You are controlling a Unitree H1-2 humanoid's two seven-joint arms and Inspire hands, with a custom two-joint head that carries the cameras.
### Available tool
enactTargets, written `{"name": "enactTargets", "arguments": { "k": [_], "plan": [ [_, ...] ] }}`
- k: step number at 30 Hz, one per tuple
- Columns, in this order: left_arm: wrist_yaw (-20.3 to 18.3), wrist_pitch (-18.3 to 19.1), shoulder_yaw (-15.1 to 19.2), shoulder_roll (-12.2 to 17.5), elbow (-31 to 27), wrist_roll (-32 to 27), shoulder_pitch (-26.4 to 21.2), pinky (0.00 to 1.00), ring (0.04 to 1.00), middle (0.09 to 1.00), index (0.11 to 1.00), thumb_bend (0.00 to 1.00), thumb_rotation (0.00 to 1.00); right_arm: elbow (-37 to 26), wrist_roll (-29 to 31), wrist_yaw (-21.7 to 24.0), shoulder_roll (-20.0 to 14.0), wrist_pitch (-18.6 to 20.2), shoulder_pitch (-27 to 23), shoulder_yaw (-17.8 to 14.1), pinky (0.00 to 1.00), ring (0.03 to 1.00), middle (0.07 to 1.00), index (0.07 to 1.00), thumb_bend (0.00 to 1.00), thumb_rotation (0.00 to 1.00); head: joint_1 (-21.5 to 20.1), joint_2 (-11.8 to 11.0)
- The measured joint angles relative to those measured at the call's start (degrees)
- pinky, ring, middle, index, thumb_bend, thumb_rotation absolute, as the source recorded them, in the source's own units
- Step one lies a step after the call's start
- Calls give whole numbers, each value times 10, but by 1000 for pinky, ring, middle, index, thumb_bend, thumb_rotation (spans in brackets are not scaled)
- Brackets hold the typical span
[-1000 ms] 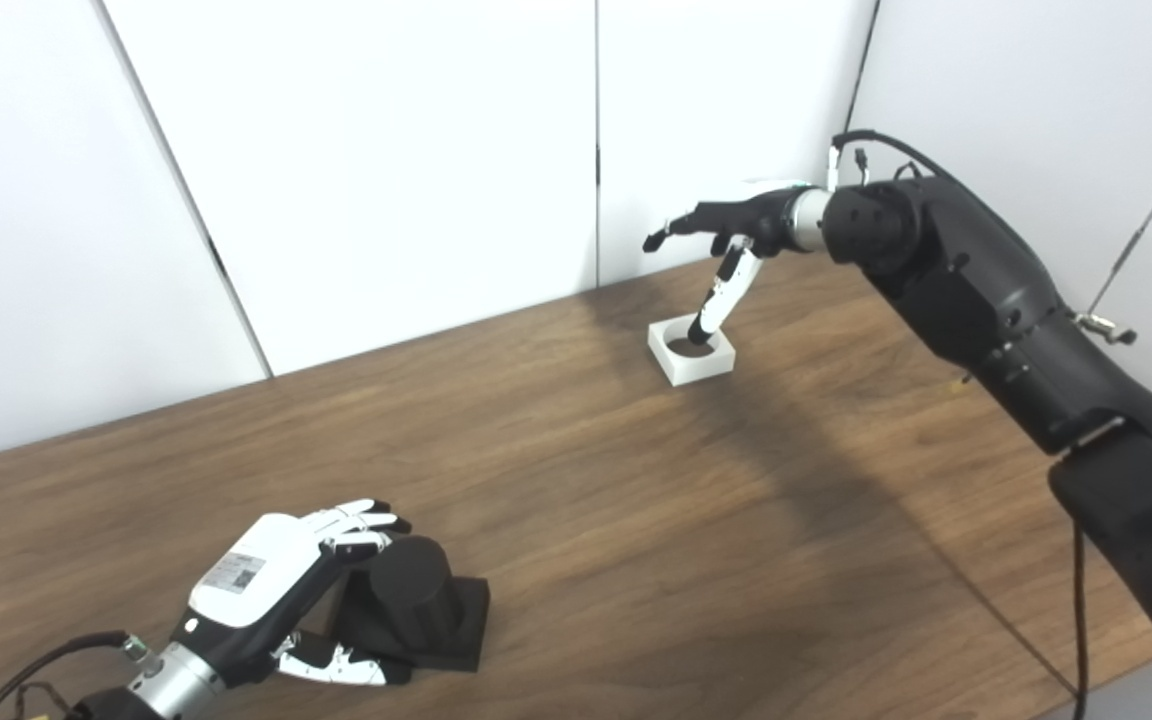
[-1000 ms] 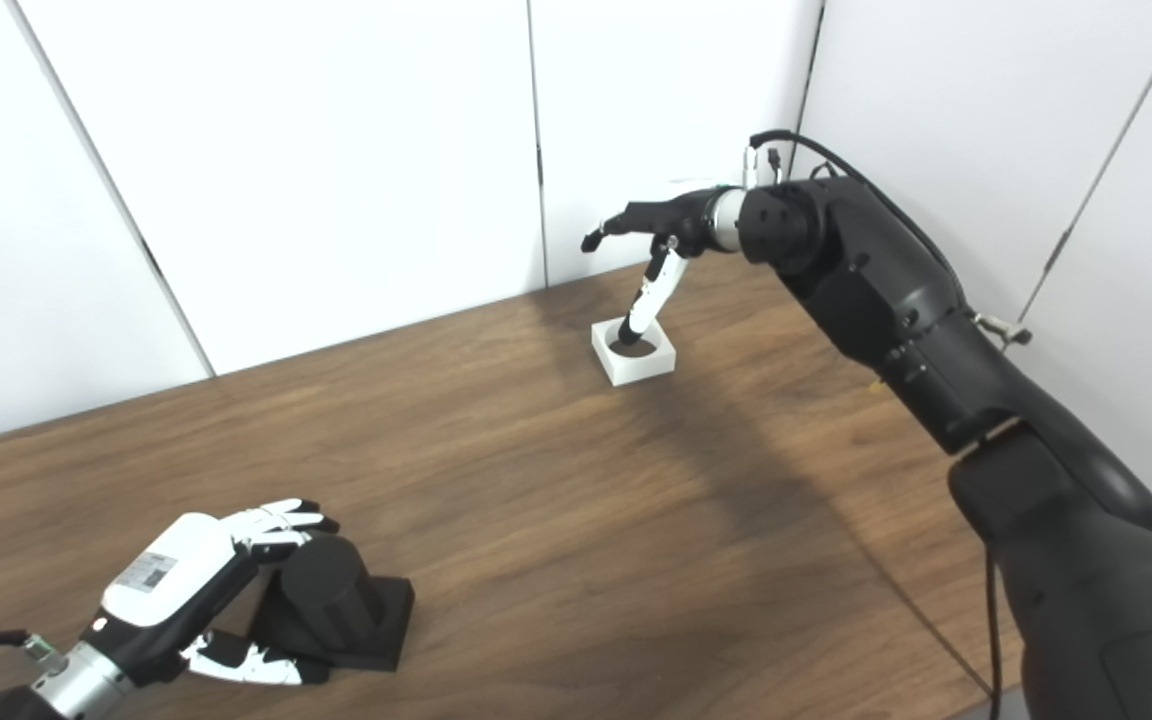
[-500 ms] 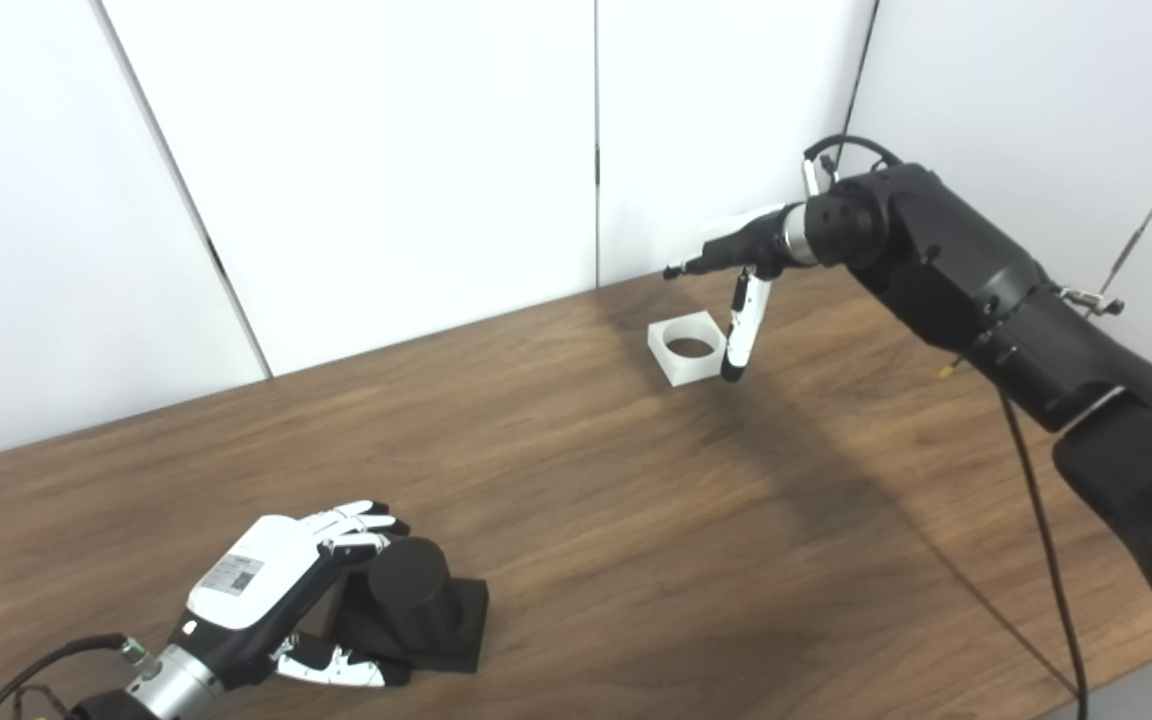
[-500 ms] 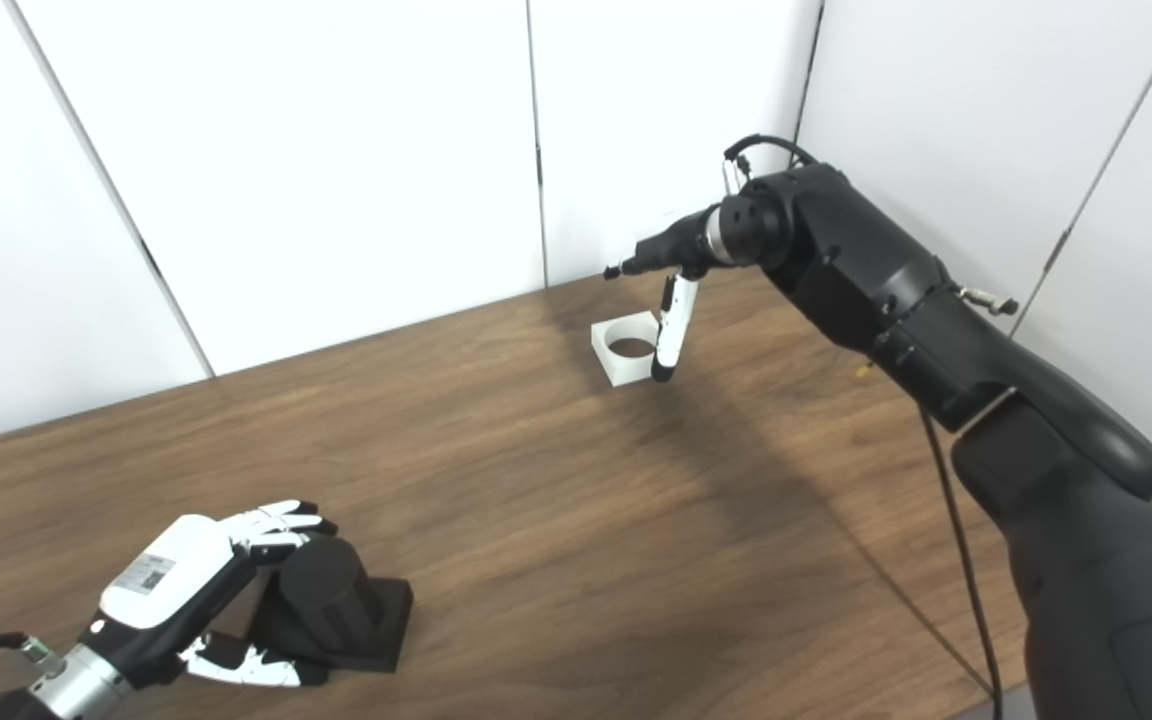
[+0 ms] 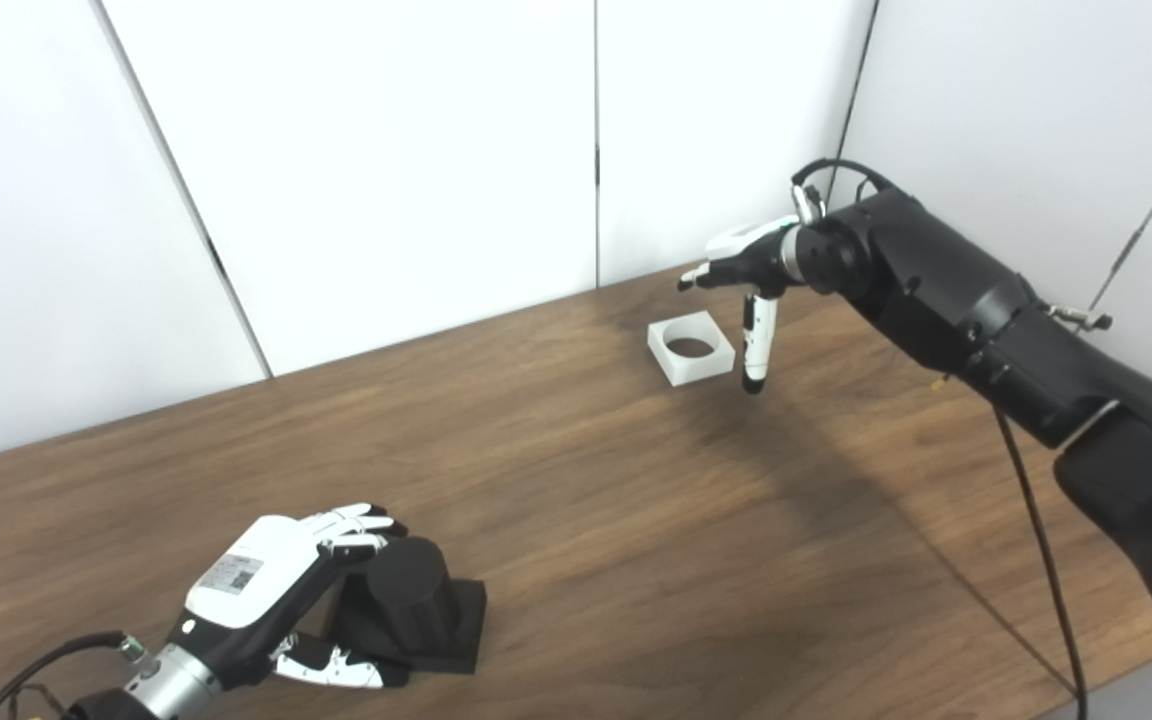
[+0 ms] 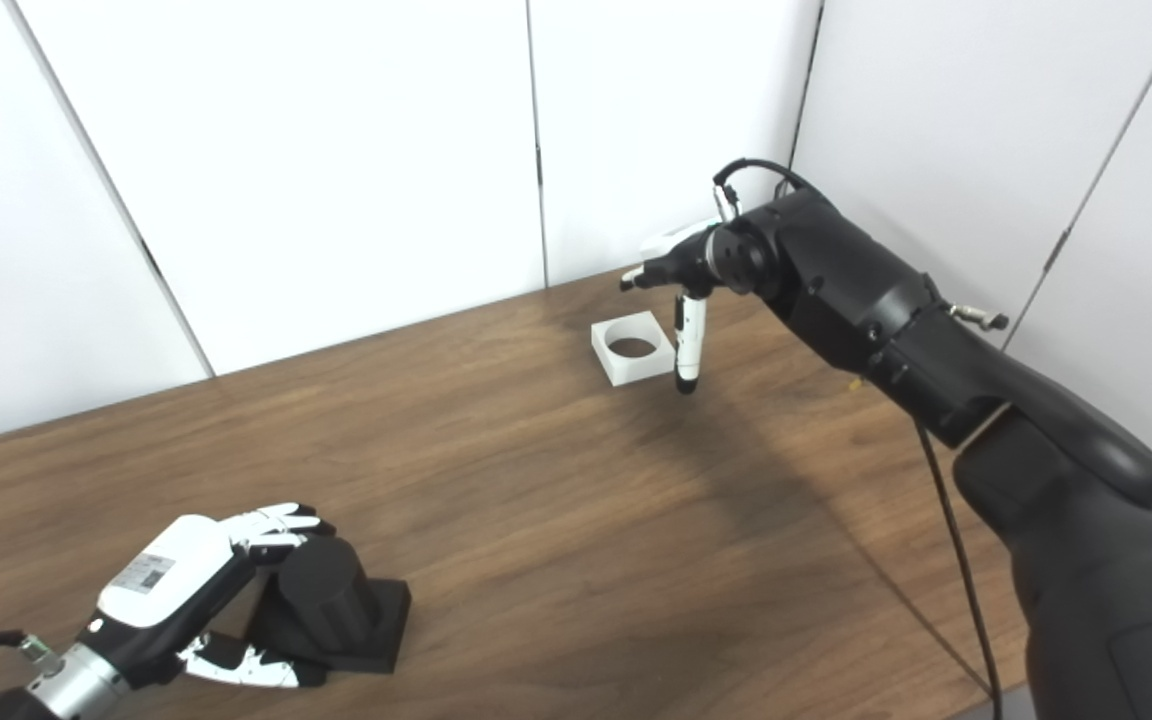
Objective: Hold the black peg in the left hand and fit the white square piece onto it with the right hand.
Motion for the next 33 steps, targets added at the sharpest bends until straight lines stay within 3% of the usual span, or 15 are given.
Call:
{"name": "enactTargets", "arguments": {
  "k": [9, 22, 28, 33],
  "plan": [
    [-10, 11, 2, 2, -14, 0, 6, 785, 884, 822, 488, 524, 59, 33, -10, -61, 25, -6, 26, -4, 1000, 1000, 1000, 993, 957, 305, 4, 2],
    [-20, 23, 4, 3, -24, -1, 9, 772, 871, 814, 487, 524, 58, 52, -12, -85, 37, -5, 30, -13, 980, 991, 1000, 991, 942, 279, 11, 4],
    [-22, 25, 6, 3, -27, -3, 11, 778, 874, 819, 487, 524, 57, 72, -10, -109, 48, -7, 33, -16, 914, 951, 966, 945, 887, 236, 15, 7],
    [-25, 26, 7, 3, -28, -3, 12, 785, 877, 819, 487, 524, 58, 83, -10, -139, 52, -30, 34, -15, 791, 894, 919, 865, 844, 232, 16, 10]
  ]
}}
